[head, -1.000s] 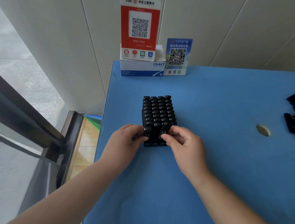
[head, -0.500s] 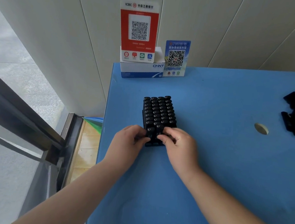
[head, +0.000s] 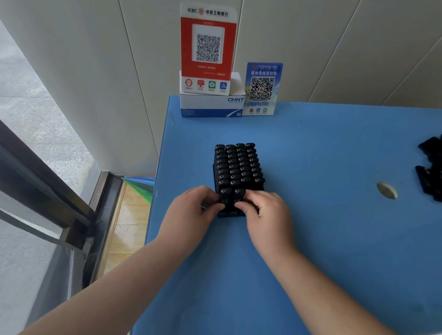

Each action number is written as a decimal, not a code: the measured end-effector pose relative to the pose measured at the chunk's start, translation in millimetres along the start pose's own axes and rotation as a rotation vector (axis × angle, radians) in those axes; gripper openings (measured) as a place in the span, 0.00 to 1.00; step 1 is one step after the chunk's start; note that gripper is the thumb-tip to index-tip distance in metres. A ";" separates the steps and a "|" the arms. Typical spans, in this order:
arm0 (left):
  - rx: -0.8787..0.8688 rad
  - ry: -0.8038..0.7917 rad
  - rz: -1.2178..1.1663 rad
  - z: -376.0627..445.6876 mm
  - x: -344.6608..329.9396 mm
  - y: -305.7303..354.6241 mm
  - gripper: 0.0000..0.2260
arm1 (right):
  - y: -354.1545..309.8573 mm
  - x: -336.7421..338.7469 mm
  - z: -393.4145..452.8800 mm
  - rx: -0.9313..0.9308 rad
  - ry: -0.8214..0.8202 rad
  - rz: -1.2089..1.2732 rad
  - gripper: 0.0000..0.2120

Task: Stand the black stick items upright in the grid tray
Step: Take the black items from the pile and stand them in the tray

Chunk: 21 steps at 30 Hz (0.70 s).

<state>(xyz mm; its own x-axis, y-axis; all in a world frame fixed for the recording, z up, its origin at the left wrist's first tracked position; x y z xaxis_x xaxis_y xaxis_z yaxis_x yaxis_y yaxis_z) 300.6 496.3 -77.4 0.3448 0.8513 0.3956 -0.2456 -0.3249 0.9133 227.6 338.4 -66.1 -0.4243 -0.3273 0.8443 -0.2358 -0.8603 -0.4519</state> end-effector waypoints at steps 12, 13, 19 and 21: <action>-0.001 0.053 0.084 -8.3 7.1 29.0 0.11 | 24.8 21.1 -10.3 -0.125 0.003 0.120 0.07; -0.040 0.053 0.097 -10.4 6.2 39.3 0.11 | 30.1 29.7 -11.9 -0.125 0.019 0.117 0.08; -0.312 -0.043 0.302 -24.4 -33.2 107.6 0.08 | 82.0 98.8 -25.8 -0.122 0.071 0.025 0.09; -0.344 -0.088 0.415 -27.5 -56.7 120.4 0.10 | 105.2 126.5 -36.9 -0.128 0.072 -0.079 0.10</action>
<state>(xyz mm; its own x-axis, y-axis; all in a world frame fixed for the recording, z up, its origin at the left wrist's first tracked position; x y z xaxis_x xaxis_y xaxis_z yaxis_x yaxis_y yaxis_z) 226.5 420.3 7.4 0.2262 0.6379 0.7362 -0.6542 -0.4604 0.6000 116.9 220.9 -17.4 -0.4607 -0.2275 0.8579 -0.3783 -0.8241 -0.4217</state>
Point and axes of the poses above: each hand's wrist, its own z-axis towards the middle knuckle, its own x-axis out of the back of the hand, y = z × x, the point moved 7 cm from there along z, towards the middle knuckle, and after that the axes turned 15 degrees about -z, right-handed, at the moved point
